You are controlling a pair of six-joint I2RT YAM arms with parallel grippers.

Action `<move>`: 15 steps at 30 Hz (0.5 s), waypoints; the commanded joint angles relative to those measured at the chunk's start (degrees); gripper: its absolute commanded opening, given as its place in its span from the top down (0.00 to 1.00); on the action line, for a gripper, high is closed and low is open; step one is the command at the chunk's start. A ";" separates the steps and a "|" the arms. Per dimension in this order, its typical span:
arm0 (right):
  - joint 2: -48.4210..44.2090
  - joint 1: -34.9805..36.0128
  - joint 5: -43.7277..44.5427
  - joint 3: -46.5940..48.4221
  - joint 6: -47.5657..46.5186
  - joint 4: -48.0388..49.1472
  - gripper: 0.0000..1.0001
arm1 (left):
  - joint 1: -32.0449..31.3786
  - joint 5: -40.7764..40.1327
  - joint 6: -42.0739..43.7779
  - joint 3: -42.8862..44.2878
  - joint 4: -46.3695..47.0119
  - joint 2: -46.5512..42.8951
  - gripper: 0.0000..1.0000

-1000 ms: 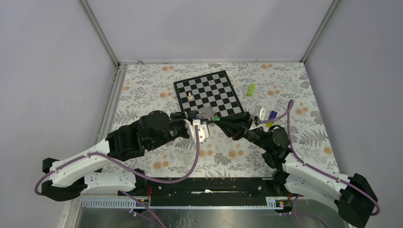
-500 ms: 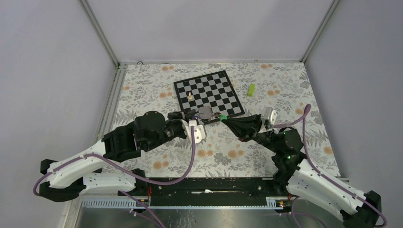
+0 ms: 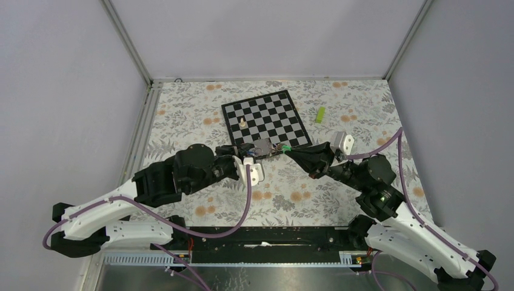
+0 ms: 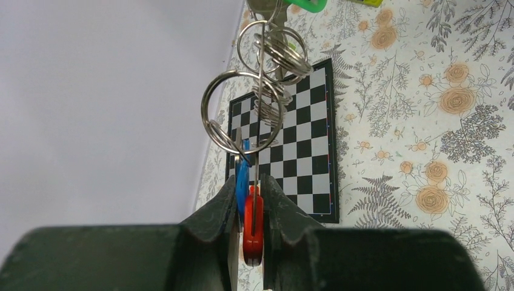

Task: Remove the keys from the keyring
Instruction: Adjust the key on the keyring.

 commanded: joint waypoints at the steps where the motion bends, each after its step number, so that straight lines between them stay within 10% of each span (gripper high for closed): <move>1: -0.72 -0.26 -0.31 3.92 -0.86 1.77 1.00 | 0.39 -2.49 -0.37 -0.30 1.31 -0.32 1.00; 15: 1.16 -0.25 -3.87 6.00 5.73 6.49 1.00 | 0.39 0.91 -2.48 -3.72 5.67 -1.13 1.00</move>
